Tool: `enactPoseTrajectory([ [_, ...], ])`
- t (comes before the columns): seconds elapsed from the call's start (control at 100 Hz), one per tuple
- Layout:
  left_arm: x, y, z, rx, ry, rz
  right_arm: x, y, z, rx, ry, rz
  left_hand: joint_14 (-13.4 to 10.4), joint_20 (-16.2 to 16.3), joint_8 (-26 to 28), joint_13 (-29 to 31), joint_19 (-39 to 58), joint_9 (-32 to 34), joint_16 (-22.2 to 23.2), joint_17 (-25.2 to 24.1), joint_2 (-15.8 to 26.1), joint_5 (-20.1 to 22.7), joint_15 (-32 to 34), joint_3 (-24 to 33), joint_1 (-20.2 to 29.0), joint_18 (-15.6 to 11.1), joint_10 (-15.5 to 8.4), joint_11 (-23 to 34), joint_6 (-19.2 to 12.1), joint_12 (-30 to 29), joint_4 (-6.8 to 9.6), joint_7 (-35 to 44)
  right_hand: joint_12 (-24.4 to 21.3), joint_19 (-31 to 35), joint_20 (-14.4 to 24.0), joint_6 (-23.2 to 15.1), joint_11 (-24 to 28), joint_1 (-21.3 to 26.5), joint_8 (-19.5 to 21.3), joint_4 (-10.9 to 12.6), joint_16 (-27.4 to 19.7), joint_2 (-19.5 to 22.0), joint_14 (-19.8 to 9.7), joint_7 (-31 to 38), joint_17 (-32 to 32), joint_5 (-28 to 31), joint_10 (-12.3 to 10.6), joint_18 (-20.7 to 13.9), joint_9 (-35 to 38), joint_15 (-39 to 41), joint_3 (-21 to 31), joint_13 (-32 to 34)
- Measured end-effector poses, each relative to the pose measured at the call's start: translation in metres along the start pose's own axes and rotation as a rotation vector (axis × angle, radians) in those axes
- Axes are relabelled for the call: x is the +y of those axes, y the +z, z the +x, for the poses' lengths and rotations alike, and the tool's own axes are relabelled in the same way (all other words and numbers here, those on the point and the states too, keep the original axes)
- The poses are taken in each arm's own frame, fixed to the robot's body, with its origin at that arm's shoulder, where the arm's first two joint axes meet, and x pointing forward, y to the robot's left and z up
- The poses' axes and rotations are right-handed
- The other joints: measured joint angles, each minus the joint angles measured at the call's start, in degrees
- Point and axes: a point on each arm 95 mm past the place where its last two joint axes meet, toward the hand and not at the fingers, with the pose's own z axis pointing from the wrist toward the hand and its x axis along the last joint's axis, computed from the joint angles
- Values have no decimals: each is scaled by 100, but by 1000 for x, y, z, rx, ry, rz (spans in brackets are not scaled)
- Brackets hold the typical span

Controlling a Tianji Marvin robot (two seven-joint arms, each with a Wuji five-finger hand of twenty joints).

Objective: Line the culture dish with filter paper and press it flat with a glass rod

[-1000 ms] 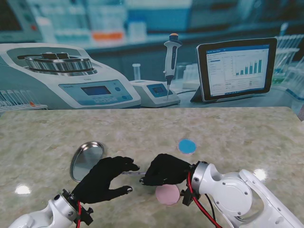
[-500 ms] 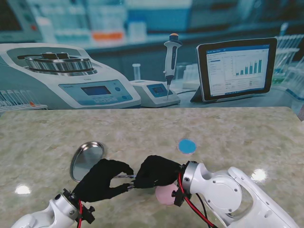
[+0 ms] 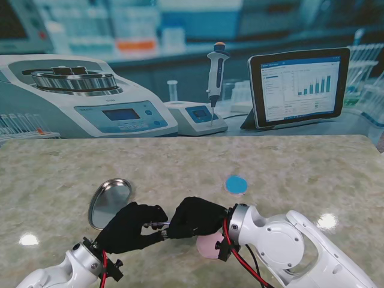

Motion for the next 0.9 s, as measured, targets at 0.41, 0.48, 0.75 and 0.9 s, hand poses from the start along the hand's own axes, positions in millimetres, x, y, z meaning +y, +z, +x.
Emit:
enactPoseTrajectory([
  [0.41, 0, 3, 1, -4, 0, 7, -1, 4, 0, 8, 9, 7, -277, 1054, 1714, 1699, 1178, 1530, 588, 1616, -178, 1320, 1511, 929, -287, 335, -416, 1602, -135, 587, -48, 597, 0, 0, -15, 0, 0, 0, 0, 0, -8, 45, -1, -6, 12, 0, -2, -18, 0, 0, -74, 0],
  [0.48, 0, 4, 1, -2, 0, 21, -1, 4, 1, 10, 8, 8, -326, 1084, 1842, 2152, 1495, 1992, 472, 2121, -269, 1706, 1877, 1229, -361, 431, -446, 1829, -115, 589, -48, 759, 0, 0, -17, -1, 0, 0, 0, 0, -11, 45, -1, -15, 12, 0, -3, -21, 0, 0, -75, 0],
  [0.75, 0, 6, -1, 12, 21, 39, -1, 7, 2, 20, 9, 14, -280, 1084, 1947, 2780, 1922, 2767, 67, 2808, -229, 2404, 2389, 1376, -526, 725, -415, 2087, -75, 729, 150, 1158, 0, 0, -88, -4, 0, 0, 0, -8, -74, 45, -9, -29, 15, 0, -10, -64, 0, 0, -149, 0],
  [0.9, 0, 6, -2, 15, 1, 26, -1, 8, 2, 24, 13, 20, -85, 1187, 2112, 2780, 1923, 2814, 82, 2719, 97, 2461, 2431, 1023, -406, 870, -298, 2091, -3, 875, 140, 1163, 0, 0, -229, -11, 0, 0, 1, -98, -165, 227, -11, -99, 16, 0, -14, -68, 0, 0, -287, 0],
])
